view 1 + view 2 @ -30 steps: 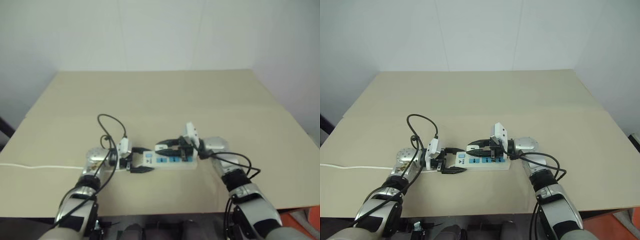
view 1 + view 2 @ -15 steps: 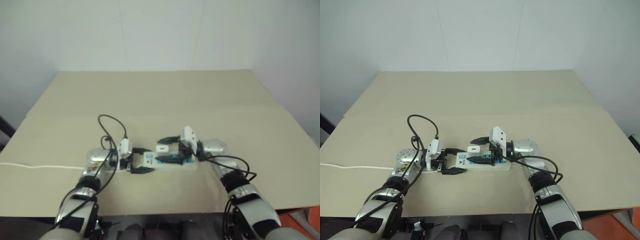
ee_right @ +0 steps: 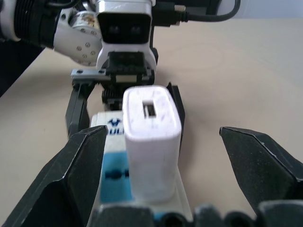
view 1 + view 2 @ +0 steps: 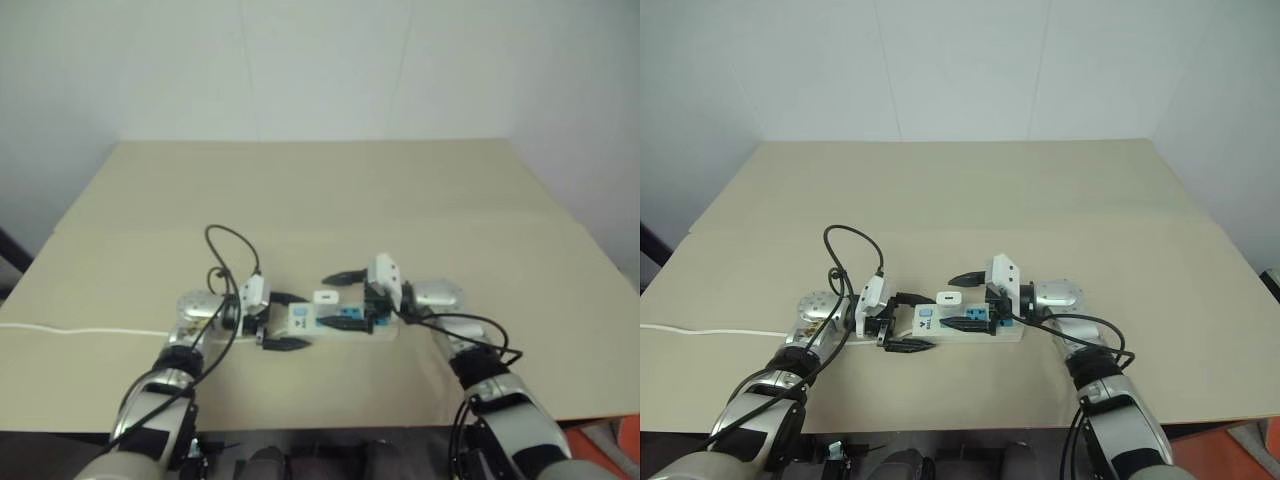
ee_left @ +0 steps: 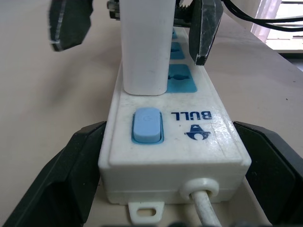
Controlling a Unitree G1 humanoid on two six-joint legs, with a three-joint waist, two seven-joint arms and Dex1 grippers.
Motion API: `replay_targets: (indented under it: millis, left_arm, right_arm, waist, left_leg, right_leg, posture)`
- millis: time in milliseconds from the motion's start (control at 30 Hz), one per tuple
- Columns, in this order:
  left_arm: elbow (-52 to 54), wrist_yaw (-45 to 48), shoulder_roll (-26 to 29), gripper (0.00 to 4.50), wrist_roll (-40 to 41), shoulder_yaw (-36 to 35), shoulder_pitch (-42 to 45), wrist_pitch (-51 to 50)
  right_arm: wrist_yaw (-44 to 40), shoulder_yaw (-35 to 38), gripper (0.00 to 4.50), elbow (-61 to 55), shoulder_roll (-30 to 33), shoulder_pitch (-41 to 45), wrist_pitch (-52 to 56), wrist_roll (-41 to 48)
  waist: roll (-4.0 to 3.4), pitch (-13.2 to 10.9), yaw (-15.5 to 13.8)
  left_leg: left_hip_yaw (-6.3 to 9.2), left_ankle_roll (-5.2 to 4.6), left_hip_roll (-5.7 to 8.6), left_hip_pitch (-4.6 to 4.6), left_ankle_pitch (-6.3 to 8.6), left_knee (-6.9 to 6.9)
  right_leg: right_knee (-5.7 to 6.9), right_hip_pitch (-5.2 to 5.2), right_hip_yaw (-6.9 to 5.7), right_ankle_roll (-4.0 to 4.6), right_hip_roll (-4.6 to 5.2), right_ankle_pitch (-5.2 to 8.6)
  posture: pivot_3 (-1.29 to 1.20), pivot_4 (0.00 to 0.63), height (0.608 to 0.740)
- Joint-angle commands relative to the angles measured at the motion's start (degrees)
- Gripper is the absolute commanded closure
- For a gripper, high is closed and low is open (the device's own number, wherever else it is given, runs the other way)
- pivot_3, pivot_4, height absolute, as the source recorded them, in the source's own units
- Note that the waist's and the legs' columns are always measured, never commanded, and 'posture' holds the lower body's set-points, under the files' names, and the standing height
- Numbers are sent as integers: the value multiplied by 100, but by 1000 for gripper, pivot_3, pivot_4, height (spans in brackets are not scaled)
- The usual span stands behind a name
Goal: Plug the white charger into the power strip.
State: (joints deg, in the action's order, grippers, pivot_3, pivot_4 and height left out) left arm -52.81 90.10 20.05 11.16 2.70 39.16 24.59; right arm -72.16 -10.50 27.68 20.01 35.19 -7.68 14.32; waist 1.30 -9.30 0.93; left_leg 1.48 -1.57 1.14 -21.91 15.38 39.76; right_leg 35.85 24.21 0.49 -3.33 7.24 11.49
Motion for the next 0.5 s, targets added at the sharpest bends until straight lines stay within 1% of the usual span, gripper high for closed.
replay_targets:
  millis: [33,100,200,267,333,400,500]
  left_arm:
    - [970,79,276,10,392,-204,-184,-146]
    - [1747,86,502,10,544,-206,-450,-514]
    - [3004,-15,1061,10,726,-237,-933,-1270]
    - [3487,-39,1386,10,794,-279,-1149,-1602]
    - [3721,-69,1720,10,769,-324,-1327,-1751]
    - [3719,-41,2018,10,836,-402,-1446,-1966]
    - [3620,-140,2232,10,858,-510,-1591,-2031]
  right_arm:
    - [-38,351,0,-958,465,-309,414,308]
    - [-103,541,0,-1530,813,-545,605,481]
    - [-76,1018,0,-2302,1441,-905,984,815]
    - [-107,1277,0,-2634,1821,-1139,1125,948]
    - [-163,1535,0,-2850,2242,-1427,1168,968]
    - [-259,1856,0,-2959,2666,-1755,1204,1020]
    - [-213,2199,0,-3045,3041,-2118,1292,1114]
  waist:
    - [-2,-3,3]
    - [-3,-6,5]
    - [-5,-10,29]
    - [-6,-15,22]
    - [-5,-16,-5]
    - [-6,-17,-20]
    - [-6,-18,-23]
  left_leg:
    - [0,0,0,-8,0,0]
    - [2,0,-2,-22,0,-2]
    - [4,-3,-4,-29,4,-6]
    - [4,-6,-4,-26,8,-8]
    - [4,-6,-7,-24,9,-11]
    - [1,-7,-7,-16,10,-12]
    - [-5,-8,-8,-14,11,-13]
  right_leg:
    - [0,7,0,0,0,0]
    - [3,15,0,0,0,0]
    - [0,19,1,0,0,0]
    - [-5,17,1,-2,-1,1]
    - [-12,14,-1,-3,-2,2]
    - [-45,3,-2,-3,-2,3]
    - [-51,-2,-4,-3,-2,3]
  posture:
    - [0,150,740]
    - [0,150,740]
    - [0,150,740]
    - [0,150,740]
    - [0,150,740]
    - [0,150,740]
    - [0,150,740]
